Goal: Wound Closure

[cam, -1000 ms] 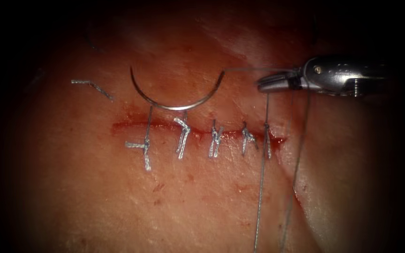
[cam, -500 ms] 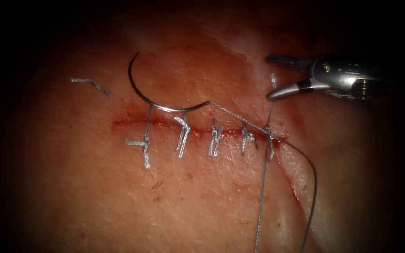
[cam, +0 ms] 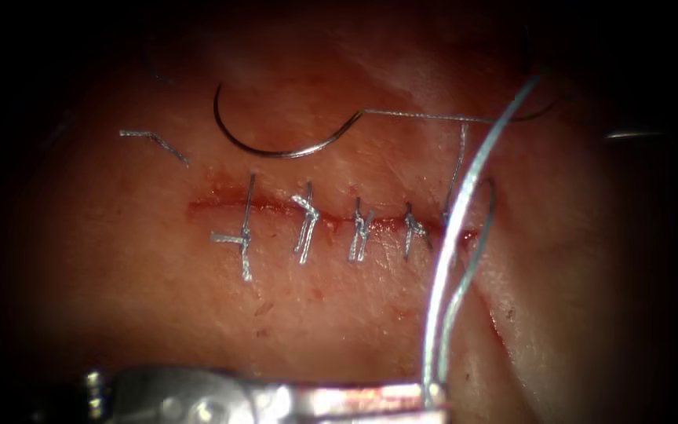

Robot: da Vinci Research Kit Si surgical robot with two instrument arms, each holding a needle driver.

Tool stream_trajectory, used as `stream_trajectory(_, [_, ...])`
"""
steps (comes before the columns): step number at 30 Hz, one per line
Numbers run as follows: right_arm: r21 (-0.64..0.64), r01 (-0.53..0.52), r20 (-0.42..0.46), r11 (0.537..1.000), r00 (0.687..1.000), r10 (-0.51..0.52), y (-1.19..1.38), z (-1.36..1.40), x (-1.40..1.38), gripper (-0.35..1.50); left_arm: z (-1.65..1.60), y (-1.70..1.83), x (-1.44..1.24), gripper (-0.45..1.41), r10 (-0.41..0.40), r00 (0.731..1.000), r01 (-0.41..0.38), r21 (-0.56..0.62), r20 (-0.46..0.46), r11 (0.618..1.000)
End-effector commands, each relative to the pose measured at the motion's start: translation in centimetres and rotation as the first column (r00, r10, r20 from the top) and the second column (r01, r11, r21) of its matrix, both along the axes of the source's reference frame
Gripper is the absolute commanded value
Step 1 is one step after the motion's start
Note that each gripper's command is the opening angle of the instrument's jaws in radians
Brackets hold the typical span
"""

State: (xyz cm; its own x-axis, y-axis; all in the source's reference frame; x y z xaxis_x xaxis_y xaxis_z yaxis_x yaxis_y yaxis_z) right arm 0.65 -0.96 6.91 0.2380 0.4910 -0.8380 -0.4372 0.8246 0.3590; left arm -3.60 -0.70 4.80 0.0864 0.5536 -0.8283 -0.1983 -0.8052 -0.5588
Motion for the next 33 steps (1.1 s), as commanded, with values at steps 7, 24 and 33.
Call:
stream_trajectory(7, [0.12, 0.117, -0.08, 0.986, 0.991, -0.107, -0.88, -0.48, 0.52, 0.35, 0.31, 0.2, 0.01, -0.45, -0.003, 1.0, 0.003, 0.004, -0.003, 1.0])
stream_trajectory(24, [0.054, 0.028, 0.018, 0.998, 0.999, -0.029, -0.33, 0.58, 1.33, 0.03, 0.27, 0.54, 0.16, -0.45, 0.015, 1.0, -0.016, -0.003, -0.024, 1.0])
stream_trajectory(33, [0.001, 0.002, 0.014, 1.0, 1.0, -0.002, -0.02, 0.8, 1.73, 0.14, 0.34, 0.69, 0.22, -0.45, 0.032, 0.999, -0.032, -0.006, -0.042, 0.999])
